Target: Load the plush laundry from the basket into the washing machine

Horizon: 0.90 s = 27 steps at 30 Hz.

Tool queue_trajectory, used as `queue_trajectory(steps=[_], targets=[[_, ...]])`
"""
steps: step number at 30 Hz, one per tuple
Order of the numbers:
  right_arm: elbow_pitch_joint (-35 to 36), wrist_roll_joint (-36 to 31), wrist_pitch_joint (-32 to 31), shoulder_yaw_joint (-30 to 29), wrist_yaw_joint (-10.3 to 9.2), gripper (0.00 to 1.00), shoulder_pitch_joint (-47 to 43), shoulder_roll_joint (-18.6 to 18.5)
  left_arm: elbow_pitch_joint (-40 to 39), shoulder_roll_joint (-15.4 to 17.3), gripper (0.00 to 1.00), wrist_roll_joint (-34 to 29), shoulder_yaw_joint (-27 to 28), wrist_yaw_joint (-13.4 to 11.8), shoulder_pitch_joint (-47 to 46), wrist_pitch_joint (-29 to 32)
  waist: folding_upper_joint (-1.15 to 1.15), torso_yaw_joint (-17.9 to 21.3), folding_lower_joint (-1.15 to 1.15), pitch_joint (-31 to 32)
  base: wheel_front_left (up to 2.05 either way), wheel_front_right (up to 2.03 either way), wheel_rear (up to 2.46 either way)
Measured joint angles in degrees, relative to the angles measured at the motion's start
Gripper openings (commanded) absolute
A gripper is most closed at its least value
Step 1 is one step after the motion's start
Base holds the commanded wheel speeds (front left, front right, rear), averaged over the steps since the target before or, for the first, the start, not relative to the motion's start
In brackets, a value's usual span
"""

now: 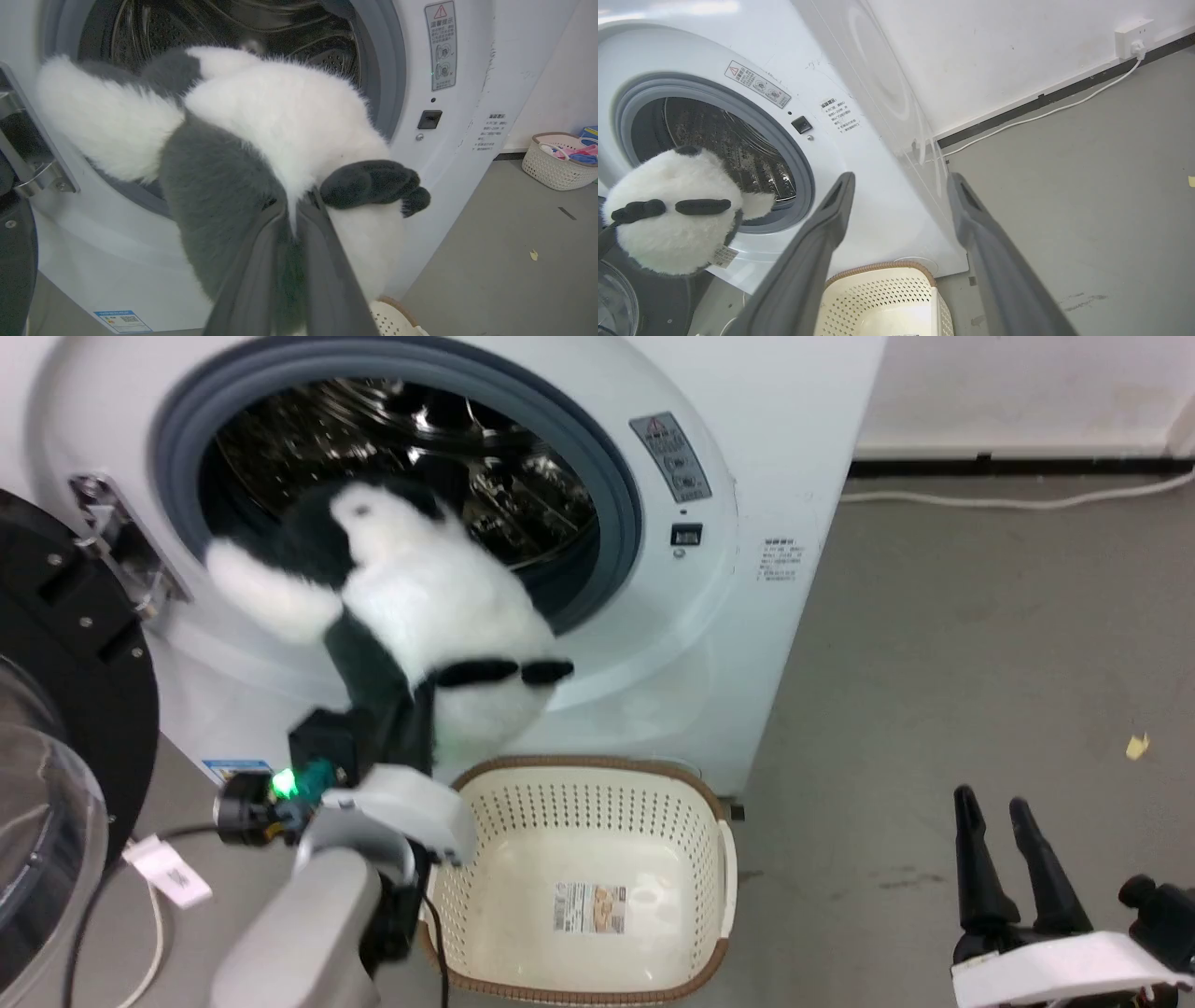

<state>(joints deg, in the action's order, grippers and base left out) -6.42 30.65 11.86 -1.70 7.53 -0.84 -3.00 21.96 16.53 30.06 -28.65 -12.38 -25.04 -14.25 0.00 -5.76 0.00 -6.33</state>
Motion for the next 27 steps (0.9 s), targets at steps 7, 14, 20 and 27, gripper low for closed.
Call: queue_trajectory(steps=[7,14,20,27], targets=[[2.00,-0.46,-0.91,-0.51,0.00,1.00,2.74,0.00,2.97,0.77,0.00,-2.37,3.07,0.64,-7.65,0.00,0.00,1.20,0.00,-4.82,0.00,0.00,0.00],[3.99,-1.46,-1.99,-1.16,0.00,1.00,5.19,0.01,5.86,0.75,0.00,-3.78,6.75,0.96,-15.25,-0.01,0.00,2.28,0.01,-10.95,0.00,0.00,0.00],[5.99,-2.01,-2.72,-1.78,0.00,1.00,6.91,0.01,9.54,0.71,0.00,-3.83,8.61,1.47,-22.02,0.00,0.00,3.14,0.01,-16.26,0.00,0.00,0.00],[8.34,-2.71,-3.70,-2.35,0.00,1.00,8.01,0.01,13.03,1.05,0.00,-3.77,9.58,1.98,-31.27,0.36,0.00,3.85,0.01,-22.17,0.00,0.00,0.00]])
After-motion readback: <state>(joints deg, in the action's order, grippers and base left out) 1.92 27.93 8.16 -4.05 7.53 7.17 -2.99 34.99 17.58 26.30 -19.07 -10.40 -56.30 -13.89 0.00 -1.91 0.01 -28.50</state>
